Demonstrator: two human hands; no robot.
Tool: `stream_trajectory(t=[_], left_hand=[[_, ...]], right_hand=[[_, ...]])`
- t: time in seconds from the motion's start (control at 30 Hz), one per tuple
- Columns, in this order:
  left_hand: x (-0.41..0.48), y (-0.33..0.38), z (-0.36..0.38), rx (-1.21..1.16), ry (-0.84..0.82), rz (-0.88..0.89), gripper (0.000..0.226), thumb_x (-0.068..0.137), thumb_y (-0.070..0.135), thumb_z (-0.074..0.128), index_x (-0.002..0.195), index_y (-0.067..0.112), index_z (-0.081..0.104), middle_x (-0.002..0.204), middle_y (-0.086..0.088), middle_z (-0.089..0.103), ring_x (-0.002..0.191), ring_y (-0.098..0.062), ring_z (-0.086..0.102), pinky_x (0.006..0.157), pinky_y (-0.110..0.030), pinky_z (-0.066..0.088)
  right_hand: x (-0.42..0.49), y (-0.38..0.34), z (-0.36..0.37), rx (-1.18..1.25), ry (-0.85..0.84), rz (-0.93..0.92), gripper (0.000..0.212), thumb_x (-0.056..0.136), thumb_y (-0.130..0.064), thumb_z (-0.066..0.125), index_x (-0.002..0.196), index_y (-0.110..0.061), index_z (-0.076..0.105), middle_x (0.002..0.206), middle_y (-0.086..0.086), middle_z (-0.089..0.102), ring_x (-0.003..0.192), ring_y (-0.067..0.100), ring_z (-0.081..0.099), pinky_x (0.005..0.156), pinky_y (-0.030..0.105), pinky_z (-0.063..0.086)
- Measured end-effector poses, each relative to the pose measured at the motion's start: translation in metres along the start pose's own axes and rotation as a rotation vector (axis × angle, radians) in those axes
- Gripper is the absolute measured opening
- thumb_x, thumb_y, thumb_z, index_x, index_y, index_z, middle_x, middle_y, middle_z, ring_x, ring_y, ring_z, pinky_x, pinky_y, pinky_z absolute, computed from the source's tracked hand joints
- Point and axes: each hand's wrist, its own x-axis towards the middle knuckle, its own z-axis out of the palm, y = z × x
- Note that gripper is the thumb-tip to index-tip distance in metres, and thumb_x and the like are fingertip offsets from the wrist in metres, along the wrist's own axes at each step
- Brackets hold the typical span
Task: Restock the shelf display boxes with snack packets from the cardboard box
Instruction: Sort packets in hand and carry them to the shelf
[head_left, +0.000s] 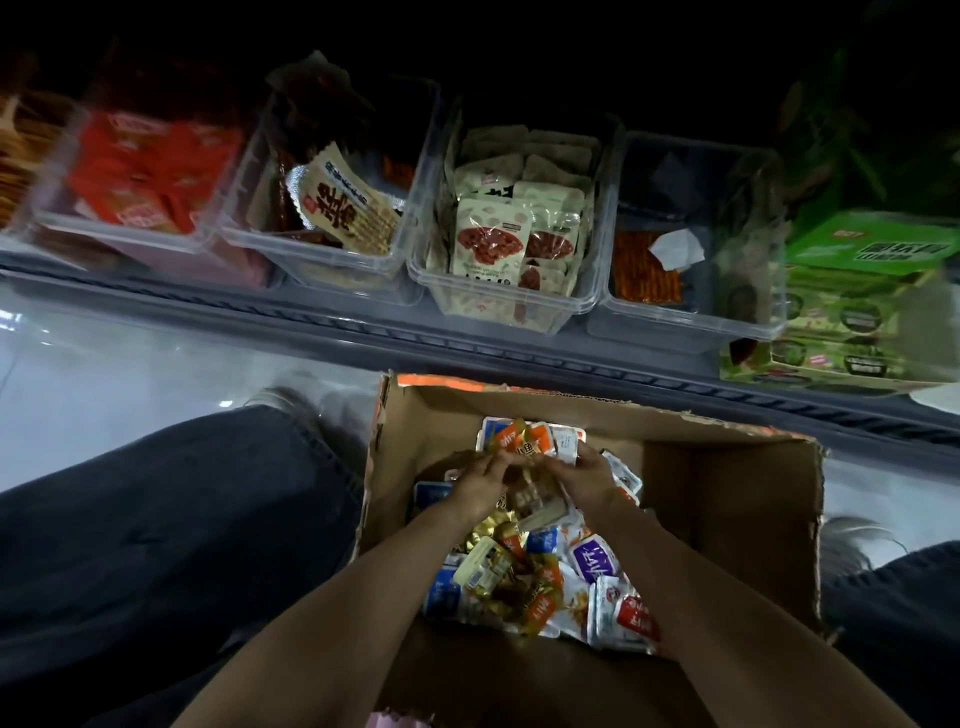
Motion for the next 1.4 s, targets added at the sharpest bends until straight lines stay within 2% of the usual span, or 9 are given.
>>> stream_trajectory(t=[0.13,0.3,0.43,0.6,0.73,0.83,0.97,1.07,1.4], left_hand=[[-0.016,0.01,-0.002,-0.317,0.188,-0.079,0.04,0.096,0.019,0.053,0.134,0.011,0.041,0.13,-0.004,0.048,0.12,-0.027,0.05,0.086,-0.026,0.042],[-0.047,0.023,0.002,-0.456,-0.083,-0.218,0.09,0.06,0.065,0.076,0.131,0.017,0.048,0.13,-0.003,0.056,0.12,-0.024,0.053,0.102,-0.037,0.043],[-0.067,0.034,0.017,-0.628,-0.076,-0.072,0.058,0.077,0.042,0.074,0.124,0.012,0.058,0.112,-0.006,0.07,0.105,-0.023,0.065,0.096,-0.041,0.05],[-0.107,0.055,0.024,-0.657,0.031,0.048,0.068,0.068,0.045,0.08,0.123,0.013,0.056,0.113,-0.008,0.069,0.102,-0.027,0.066,0.094,-0.044,0.051],[-0.148,0.075,0.016,-0.587,0.044,0.218,0.039,0.081,0.033,0.071,0.115,0.019,0.057,0.109,0.001,0.069,0.09,-0.011,0.066,0.072,-0.023,0.052],[-0.181,0.091,0.007,-0.507,0.065,0.359,0.029,0.084,0.031,0.068,0.11,0.031,0.054,0.1,0.014,0.065,0.092,-0.002,0.059,0.072,-0.019,0.044],[-0.216,0.109,0.001,-0.535,0.139,0.506,0.027,0.082,0.025,0.072,0.106,0.028,0.06,0.102,0.008,0.071,0.094,-0.006,0.065,0.074,-0.02,0.049],[-0.238,0.121,-0.004,-0.552,0.137,0.563,0.023,0.082,0.032,0.071,0.103,0.029,0.064,0.1,0.011,0.072,0.096,-0.007,0.067,0.081,-0.024,0.051],[-0.285,0.16,-0.012,-0.617,0.033,0.611,0.027,0.084,0.025,0.068,0.109,0.019,0.059,0.108,0.0,0.07,0.101,-0.014,0.066,0.092,-0.031,0.05]], right_hand=[[-0.018,-0.007,-0.015,0.036,-0.014,-0.041,0.022,0.084,-0.004,0.068,0.106,-0.003,0.067,0.09,0.005,0.071,0.08,0.017,0.067,0.071,0.027,0.057],[-0.055,-0.016,-0.028,0.261,-0.126,0.029,0.025,0.09,-0.011,0.06,0.113,-0.004,0.065,0.106,0.017,0.07,0.084,0.026,0.07,0.063,0.03,0.057],[-0.089,-0.029,-0.032,0.371,-0.145,0.04,0.025,0.09,-0.01,0.06,0.114,-0.005,0.063,0.089,0.013,0.074,0.07,0.02,0.071,0.058,0.028,0.057],[-0.133,-0.06,-0.041,0.261,-0.157,-0.1,0.021,0.09,-0.012,0.06,0.11,-0.009,0.065,0.089,0.01,0.072,0.068,0.019,0.068,0.057,0.027,0.053],[-0.173,-0.085,-0.042,0.213,-0.129,-0.268,0.037,0.083,-0.015,0.069,0.117,-0.006,0.059,0.113,0.015,0.067,0.1,0.03,0.064,0.092,0.045,0.05],[-0.201,-0.103,-0.039,0.208,-0.081,-0.421,0.059,0.067,-0.027,0.079,0.118,-0.011,0.054,0.118,0.012,0.063,0.107,0.027,0.062,0.094,0.045,0.05],[-0.232,-0.122,-0.035,0.279,-0.072,-0.538,0.032,0.081,-0.002,0.068,0.11,-0.003,0.054,0.104,0.015,0.068,0.086,0.02,0.068,0.071,0.026,0.055],[-0.257,-0.135,-0.033,0.337,-0.099,-0.586,0.022,0.085,-0.007,0.065,0.105,-0.002,0.058,0.095,0.014,0.072,0.079,0.018,0.07,0.066,0.023,0.055],[-0.305,-0.175,-0.04,0.404,0.071,-0.7,0.011,0.091,-0.02,0.059,0.097,-0.012,0.065,0.093,0.013,0.072,0.088,0.031,0.067,0.085,0.048,0.052]])
